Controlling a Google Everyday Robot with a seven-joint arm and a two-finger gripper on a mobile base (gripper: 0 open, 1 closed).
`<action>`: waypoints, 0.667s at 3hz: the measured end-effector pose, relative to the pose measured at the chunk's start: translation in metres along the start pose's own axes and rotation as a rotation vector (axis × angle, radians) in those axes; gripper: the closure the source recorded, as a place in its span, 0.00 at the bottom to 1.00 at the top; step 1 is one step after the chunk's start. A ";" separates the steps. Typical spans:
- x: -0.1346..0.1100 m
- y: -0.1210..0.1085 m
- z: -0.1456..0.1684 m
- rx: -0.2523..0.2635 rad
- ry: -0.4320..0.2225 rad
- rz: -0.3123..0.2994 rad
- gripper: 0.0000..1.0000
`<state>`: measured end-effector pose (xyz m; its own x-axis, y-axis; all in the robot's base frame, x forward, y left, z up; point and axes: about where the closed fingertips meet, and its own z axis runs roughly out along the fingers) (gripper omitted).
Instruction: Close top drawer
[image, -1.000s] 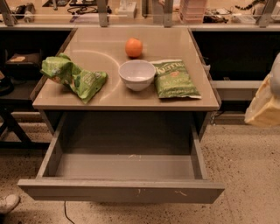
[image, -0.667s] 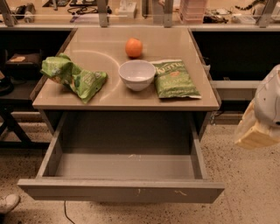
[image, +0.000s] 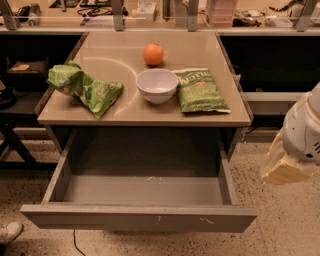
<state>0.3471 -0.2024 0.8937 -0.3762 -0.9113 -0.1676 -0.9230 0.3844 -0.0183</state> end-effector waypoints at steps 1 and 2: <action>-0.008 0.030 0.034 -0.073 -0.041 0.028 1.00; -0.009 0.060 0.092 -0.166 -0.056 0.061 1.00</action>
Offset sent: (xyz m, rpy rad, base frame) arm -0.0706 0.0688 -0.1587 0.1807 0.2384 -0.0547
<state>0.3027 -0.1573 0.8031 -0.4306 -0.8758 -0.2181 -0.9012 0.4043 0.1562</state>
